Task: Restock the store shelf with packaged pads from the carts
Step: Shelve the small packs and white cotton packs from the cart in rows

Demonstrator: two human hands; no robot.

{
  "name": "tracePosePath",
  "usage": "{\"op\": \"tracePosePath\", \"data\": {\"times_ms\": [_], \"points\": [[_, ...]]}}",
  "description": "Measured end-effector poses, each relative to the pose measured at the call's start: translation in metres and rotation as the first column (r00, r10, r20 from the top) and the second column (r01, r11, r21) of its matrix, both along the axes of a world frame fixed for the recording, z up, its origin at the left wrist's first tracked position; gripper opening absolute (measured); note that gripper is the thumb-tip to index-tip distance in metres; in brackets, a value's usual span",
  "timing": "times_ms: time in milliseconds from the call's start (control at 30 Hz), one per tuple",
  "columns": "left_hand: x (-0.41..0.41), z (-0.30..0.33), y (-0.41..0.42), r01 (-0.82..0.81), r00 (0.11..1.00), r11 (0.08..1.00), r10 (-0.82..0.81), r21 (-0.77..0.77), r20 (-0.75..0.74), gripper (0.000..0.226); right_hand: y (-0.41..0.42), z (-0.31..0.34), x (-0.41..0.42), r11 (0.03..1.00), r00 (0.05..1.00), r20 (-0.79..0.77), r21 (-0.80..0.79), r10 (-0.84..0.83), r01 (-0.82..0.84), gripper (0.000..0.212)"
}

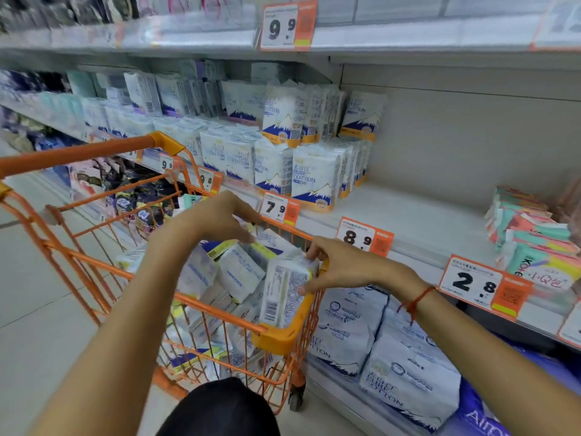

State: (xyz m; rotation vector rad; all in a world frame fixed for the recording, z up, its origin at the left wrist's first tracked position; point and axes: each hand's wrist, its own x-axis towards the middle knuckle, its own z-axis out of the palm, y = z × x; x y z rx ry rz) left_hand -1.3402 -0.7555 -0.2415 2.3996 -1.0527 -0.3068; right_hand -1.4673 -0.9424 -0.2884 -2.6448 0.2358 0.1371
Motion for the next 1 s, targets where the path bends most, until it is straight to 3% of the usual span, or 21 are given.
{"op": "tracePosePath", "data": {"times_ms": [100,167,233,367,467,533,600,700,767,833,900,933,1000], "points": [[0.007,0.010,0.033,-0.161,0.978,0.960,0.124,0.231,0.167,0.047,0.005,0.013,0.011,0.958,0.993,-0.095,-0.268,0.075,-0.099,0.068],[0.008,0.007,0.047,-0.264,0.958,0.854,0.178,0.448,0.226,0.063,0.016,0.022,0.026,0.972,0.990,-0.045,-0.185,0.136,-0.142,0.071],[0.007,-0.003,0.052,-0.287,0.956,0.788,0.199,0.545,0.217,0.076,0.036,0.020,0.044,0.977,0.976,0.032,-0.005,0.214,-0.214,0.068],[0.000,-0.023,0.051,-0.297,0.943,0.855,0.193,0.426,0.271,0.076,0.069,-0.003,0.074,0.944,0.944,0.017,-0.047,0.329,-0.327,0.064],[0.001,-0.021,0.074,-0.216,0.976,0.968,0.211,0.125,0.051,0.056,0.060,-0.014,0.079,0.951,0.950,0.058,-0.006,0.308,-0.308,0.044],[0.011,-0.015,0.101,-0.319,0.943,0.942,0.305,-0.101,-0.129,0.041,0.053,-0.019,0.071,0.952,0.945,0.114,-0.001,0.306,-0.308,0.033],[0.030,-0.013,0.127,-0.433,0.901,0.883,0.430,-0.180,-0.056,0.035,0.047,-0.022,0.065,0.947,0.939,0.136,0.014,0.317,-0.321,0.031],[0.053,-0.015,0.140,-0.457,0.878,0.875,0.473,-0.163,0.076,0.033,0.049,-0.016,0.067,0.941,0.941,0.090,0.060,0.327,-0.333,0.024],[0.065,-0.018,0.136,-0.429,0.892,0.900,0.436,-0.081,0.121,0.037,0.058,-0.006,0.077,0.966,0.938,0.252,0.036,0.239,-0.255,0.026],[0.079,-0.024,0.128,-0.385,0.913,0.923,0.382,-0.005,0.143,0.040,0.071,0.007,0.094,0.990,0.872,0.477,0.029,0.109,-0.140,0.032],[0.094,-0.028,0.116,-0.357,0.929,0.933,0.350,0.041,0.119,0.037,0.088,0.018,0.118,0.996,0.805,0.591,0.021,0.059,-0.088,0.029],[0.101,-0.029,0.109,-0.359,0.931,0.931,0.352,0.064,0.097,0.035,0.096,0.022,0.131,0.997,0.807,0.586,-0.003,0.068,-0.081,0.026],[0.115,-0.030,0.094,-0.398,0.917,0.912,0.395,0.099,0.048,0.032,0.105,0.023,0.158,0.988,0.889,0.430,-0.085,0.156,-0.132,0.035]]}}
